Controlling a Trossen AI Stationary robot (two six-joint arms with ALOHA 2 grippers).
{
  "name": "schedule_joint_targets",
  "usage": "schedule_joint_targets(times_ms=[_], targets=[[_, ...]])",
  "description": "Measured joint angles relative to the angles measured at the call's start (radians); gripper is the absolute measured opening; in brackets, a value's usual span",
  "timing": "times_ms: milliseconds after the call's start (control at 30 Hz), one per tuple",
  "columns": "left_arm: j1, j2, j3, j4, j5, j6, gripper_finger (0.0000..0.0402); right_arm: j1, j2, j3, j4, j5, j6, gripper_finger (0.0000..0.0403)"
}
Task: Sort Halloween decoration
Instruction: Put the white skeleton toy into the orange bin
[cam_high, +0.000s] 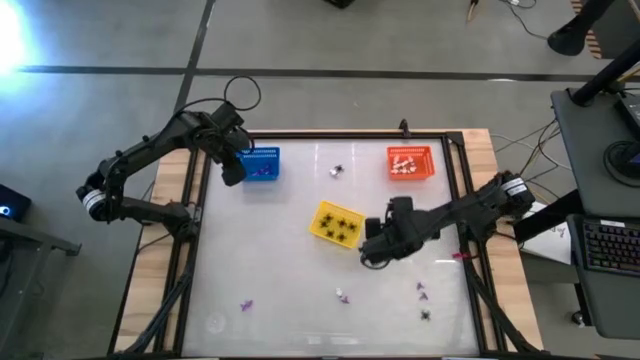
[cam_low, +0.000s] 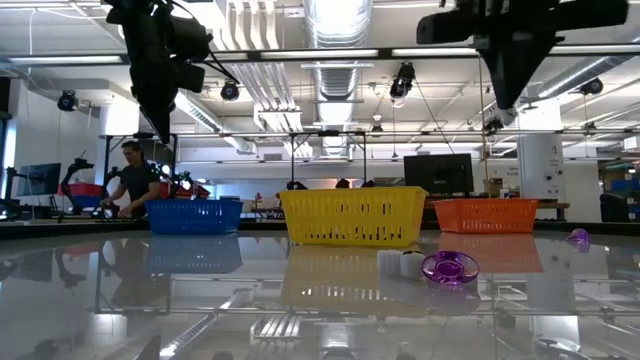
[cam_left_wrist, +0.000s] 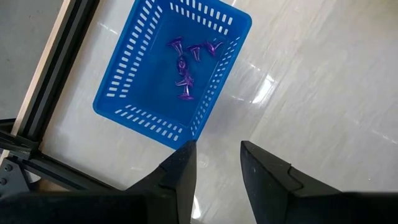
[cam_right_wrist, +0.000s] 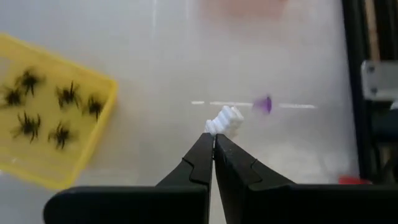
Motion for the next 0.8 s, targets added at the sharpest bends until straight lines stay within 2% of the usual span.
schedule_joint_targets(times_ms=[467, 633, 800], targets=[[0.0, 0.0, 0.0, 0.0, 0.0, 0.003, 0.0107, -0.267, -0.087, -0.041, 0.0, 0.122, -0.276, 0.0009], [0.0, 0.0, 0.0, 0.0, 0.0, 0.003, 0.0107, -0.381, -0.098, -0.041, 0.001, 0.128, -0.412, 0.0009], [0.0, 0.0, 0.0, -0.001, 0.0, 0.004, 0.0107, -0.446, -0.099, -0.041, 0.004, 0.123, -0.514, 0.0009]])
